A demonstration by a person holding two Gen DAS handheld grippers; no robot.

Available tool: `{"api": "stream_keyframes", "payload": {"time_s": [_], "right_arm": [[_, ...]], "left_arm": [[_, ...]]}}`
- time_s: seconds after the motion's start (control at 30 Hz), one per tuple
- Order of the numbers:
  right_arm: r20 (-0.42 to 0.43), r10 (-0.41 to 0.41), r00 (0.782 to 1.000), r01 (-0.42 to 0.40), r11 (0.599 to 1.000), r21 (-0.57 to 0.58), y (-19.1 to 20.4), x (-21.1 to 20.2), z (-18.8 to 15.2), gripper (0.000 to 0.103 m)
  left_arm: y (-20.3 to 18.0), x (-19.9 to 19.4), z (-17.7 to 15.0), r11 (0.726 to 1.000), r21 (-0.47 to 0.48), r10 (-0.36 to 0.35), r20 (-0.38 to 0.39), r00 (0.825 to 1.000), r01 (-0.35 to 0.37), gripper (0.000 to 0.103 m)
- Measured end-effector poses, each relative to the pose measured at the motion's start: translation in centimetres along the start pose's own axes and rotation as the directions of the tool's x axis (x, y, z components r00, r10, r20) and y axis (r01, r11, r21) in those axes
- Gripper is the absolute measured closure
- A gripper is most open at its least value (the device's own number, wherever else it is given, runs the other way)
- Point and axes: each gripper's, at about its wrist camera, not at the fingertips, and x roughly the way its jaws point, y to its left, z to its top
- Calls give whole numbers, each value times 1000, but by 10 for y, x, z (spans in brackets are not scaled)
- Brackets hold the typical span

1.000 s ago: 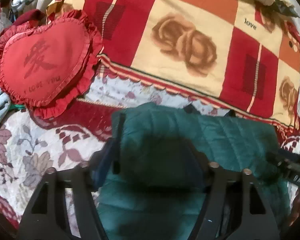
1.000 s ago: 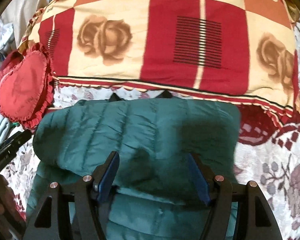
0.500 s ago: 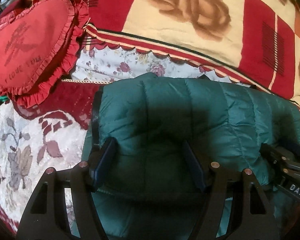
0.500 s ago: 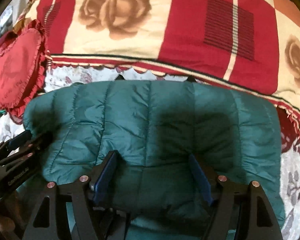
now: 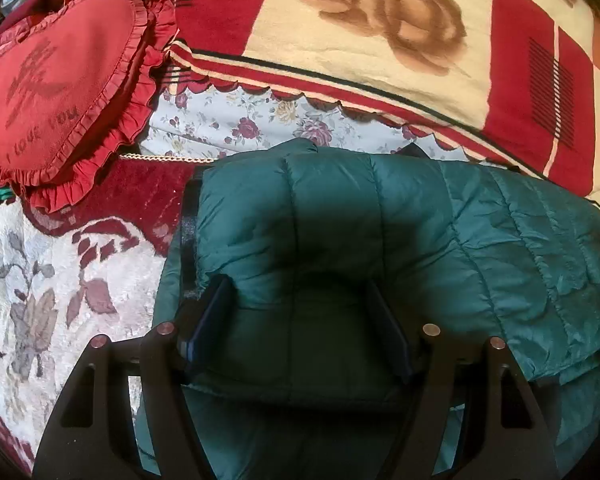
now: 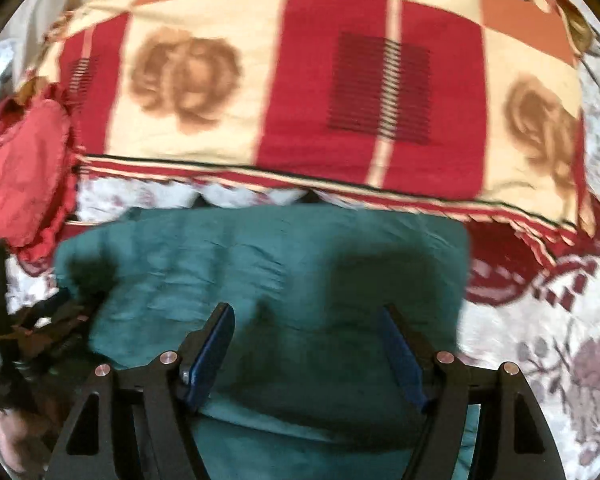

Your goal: Fold large clothes

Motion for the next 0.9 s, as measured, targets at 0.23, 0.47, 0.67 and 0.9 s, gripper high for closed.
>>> {"api": "stream_keyframes", "payload": {"time_s": [0.23, 0.47, 0.67, 0.9], "right_arm": [[-25, -24, 999, 24, 999, 32, -16, 38, -13, 28], [-33, -5, 999, 6, 999, 45, -21, 27, -10, 26], [10, 7, 1000, -7, 999, 46, -25, -4, -22, 26], [-25, -49, 998, 49, 999, -9, -15, 21, -36, 21]], "left_arm": [[0, 1, -3, 1000, 3, -2, 17, 1000, 2, 32], [-1, 3, -3, 1000, 3, -3, 21, 1000, 3, 31], [0, 3, -3, 1000, 1, -5, 25, 1000, 5, 31], [0, 2, -3, 1000, 0, -8, 27, 1000, 8, 31]]}}
